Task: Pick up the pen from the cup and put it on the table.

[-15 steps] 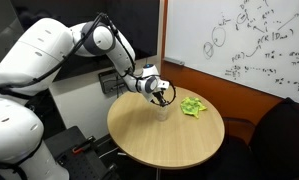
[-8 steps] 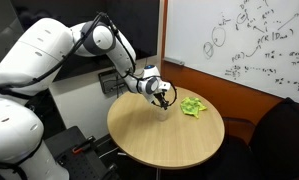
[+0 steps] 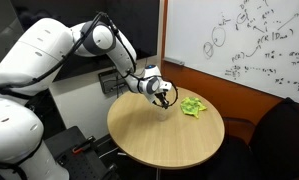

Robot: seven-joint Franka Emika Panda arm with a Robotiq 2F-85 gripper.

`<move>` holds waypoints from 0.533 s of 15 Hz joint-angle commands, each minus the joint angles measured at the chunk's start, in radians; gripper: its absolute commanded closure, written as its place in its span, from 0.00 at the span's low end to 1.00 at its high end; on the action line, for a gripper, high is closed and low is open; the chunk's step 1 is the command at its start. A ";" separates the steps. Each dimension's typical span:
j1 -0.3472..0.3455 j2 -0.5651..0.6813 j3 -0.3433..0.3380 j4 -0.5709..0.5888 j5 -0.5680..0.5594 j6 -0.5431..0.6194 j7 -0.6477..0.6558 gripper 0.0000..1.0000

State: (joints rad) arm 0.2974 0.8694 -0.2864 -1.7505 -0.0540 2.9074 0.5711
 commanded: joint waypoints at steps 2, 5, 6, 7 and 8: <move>0.001 0.006 -0.006 0.005 0.029 0.014 -0.034 0.79; 0.004 0.005 -0.009 0.002 0.028 0.018 -0.032 1.00; 0.004 0.000 -0.008 -0.003 0.028 0.020 -0.033 1.00; 0.002 -0.005 -0.005 -0.008 0.029 0.023 -0.035 0.97; 0.011 -0.011 -0.013 -0.017 0.027 0.024 -0.029 0.97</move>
State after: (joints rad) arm 0.2957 0.8713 -0.2878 -1.7492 -0.0538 2.9075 0.5710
